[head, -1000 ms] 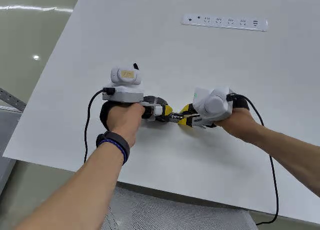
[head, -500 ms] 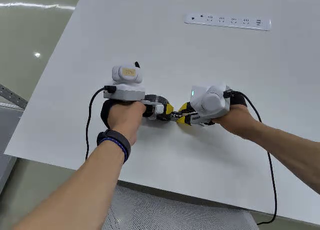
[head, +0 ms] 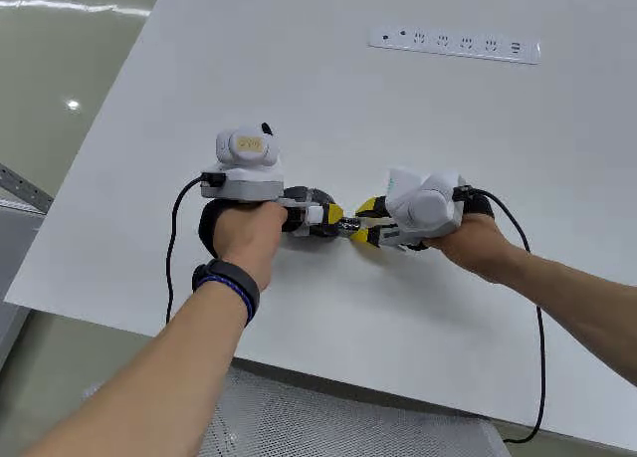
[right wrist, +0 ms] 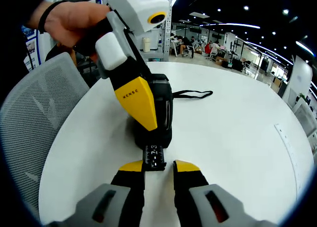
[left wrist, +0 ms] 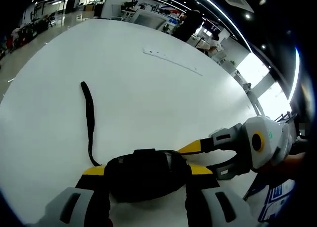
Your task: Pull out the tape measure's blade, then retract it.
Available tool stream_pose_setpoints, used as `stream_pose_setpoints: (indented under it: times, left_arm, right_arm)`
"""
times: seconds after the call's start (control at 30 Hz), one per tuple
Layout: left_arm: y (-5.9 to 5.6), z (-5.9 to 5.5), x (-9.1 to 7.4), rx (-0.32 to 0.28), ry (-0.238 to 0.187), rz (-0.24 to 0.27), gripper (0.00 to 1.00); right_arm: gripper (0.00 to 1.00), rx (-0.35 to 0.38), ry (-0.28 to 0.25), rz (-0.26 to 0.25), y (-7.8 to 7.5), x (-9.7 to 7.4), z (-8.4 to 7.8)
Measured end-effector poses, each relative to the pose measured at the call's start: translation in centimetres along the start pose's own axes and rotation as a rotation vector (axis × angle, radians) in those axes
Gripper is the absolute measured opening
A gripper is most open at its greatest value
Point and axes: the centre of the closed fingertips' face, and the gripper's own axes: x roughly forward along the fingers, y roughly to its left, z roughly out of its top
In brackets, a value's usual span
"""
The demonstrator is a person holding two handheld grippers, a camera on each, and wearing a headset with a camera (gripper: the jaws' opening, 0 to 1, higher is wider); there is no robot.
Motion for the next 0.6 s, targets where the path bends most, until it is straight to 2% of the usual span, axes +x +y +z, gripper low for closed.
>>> stream_pose_setpoints:
  times: [0.07, 0.1, 0.17, 0.27, 0.5, 0.6]
  left_arm:
    - [-0.02, -0.01, -0.04, 0.000, -0.001, -0.003, 0.59]
    - [-0.03, -0.03, -0.05, 0.005, 0.001, -0.006, 0.59]
    - [-0.05, -0.02, -0.06, 0.004, 0.000, -0.009, 0.59]
    - [-0.09, -0.04, -0.13, 0.003, 0.001, -0.018, 0.58]
    - [-0.21, -0.01, -0.16, -0.008, 0.010, -0.033, 0.57]
    - [-0.18, 0.06, 0.00, -0.007, 0.015, -0.025, 0.57]
  right_arm:
    - [0.15, -0.035, -0.013, 0.036, 0.79, 0.12, 0.15]
    - [0.15, -0.031, -0.015, 0.020, 0.61, 0.09, 0.06]
    - [0.14, -0.005, -0.026, 0.024, 0.49, 0.11, 0.05]
    - [0.14, -0.006, -0.026, 0.026, 0.55, 0.18, 0.12]
    - [0.12, -0.002, -0.001, 0.033, 0.51, 0.59, 0.39]
    - [0.12, -0.013, 0.009, 0.039, 0.43, 0.79, 0.49]
